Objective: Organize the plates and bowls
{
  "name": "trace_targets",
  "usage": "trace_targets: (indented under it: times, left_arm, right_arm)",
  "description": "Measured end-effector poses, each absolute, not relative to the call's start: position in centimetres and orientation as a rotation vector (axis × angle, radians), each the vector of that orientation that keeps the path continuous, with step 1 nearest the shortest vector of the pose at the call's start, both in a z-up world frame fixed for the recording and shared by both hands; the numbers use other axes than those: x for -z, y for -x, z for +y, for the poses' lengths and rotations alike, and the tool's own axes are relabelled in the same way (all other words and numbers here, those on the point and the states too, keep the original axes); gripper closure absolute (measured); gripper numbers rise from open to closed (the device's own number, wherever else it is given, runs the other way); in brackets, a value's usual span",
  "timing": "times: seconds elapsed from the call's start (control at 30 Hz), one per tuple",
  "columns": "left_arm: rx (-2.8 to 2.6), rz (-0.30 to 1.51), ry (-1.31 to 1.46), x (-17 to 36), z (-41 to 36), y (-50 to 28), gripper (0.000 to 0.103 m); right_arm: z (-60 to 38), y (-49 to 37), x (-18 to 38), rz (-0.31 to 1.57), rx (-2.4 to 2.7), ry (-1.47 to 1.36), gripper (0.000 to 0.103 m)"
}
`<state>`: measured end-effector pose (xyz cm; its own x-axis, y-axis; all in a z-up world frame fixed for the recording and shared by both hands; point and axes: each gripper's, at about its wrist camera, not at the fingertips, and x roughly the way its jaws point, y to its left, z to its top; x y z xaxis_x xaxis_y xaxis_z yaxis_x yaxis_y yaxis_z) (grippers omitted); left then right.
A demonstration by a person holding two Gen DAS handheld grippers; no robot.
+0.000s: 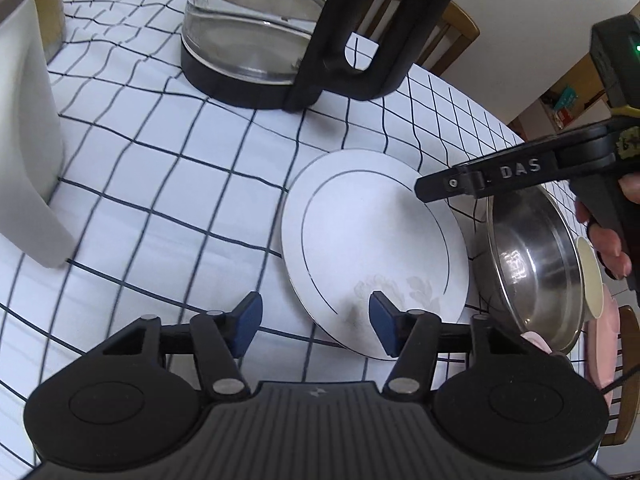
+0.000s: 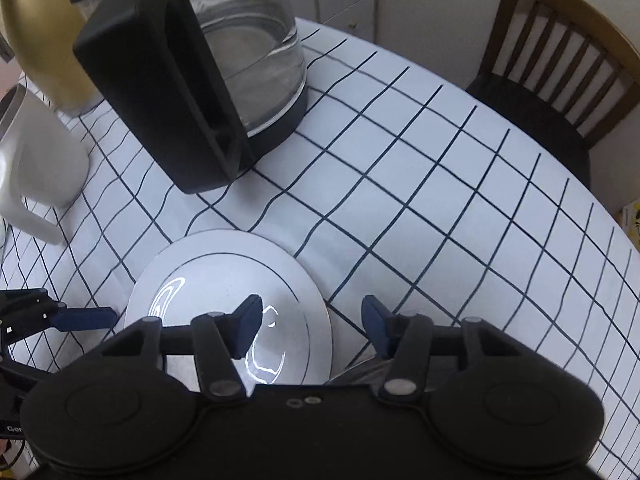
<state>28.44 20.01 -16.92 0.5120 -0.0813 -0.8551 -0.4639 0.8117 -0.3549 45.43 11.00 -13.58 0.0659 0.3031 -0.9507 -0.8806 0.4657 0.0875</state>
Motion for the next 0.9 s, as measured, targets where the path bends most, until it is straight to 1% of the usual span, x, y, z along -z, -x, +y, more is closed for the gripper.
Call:
trace_targets:
  times: [0.07, 0.1, 0.17, 0.27, 0.33, 0.47, 0.53, 0.63, 0.9]
  left_arm:
    - [-0.246, 1.018, 0.601, 16.9, 19.9, -28.5, 0.048]
    - [-0.244, 1.018, 0.608, 16.9, 19.9, -28.6, 0.049]
    - [-0.231, 1.019, 0.644, 17.0, 20.1, -28.7, 0.064]
    - [-0.223, 1.017, 0.685, 17.2, 20.2, -28.6, 0.066]
    - [-0.224, 1.011, 0.704, 17.3, 20.3, -28.5, 0.066]
    - [-0.223, 0.999, 0.774, 17.8, 20.9, -28.0, 0.075]
    - [-0.229, 0.996, 0.769, 17.8, 20.9, -27.9, 0.078]
    - [-0.24, 0.996, 0.769, 17.9, 21.0, -27.7, 0.086]
    - [-0.254, 0.981, 0.772, 17.9, 21.6, -26.3, 0.088]
  right_arm:
    - [11.1, -45.6, 14.0, 1.186, -0.984, 0.638, 0.051]
    - [11.1, -45.8, 14.3, 1.195, -0.986, 0.637, 0.054]
    - [11.1, -46.1, 14.6, 1.204, -0.99, 0.632, 0.058]
    - [11.1, -46.5, 15.0, 1.221, -1.004, 0.615, 0.062]
    - [11.0, -46.6, 15.2, 1.233, -1.015, 0.616, 0.067]
    - [10.9, -46.9, 15.5, 1.24, -1.033, 0.616, 0.073]
    - [10.8, -47.0, 15.5, 1.247, -1.041, 0.604, 0.082]
    - [10.7, -46.9, 15.4, 1.246, -1.04, 0.592, 0.084]
    - [9.8, -46.0, 14.8, 1.233, -1.024, 0.524, 0.09]
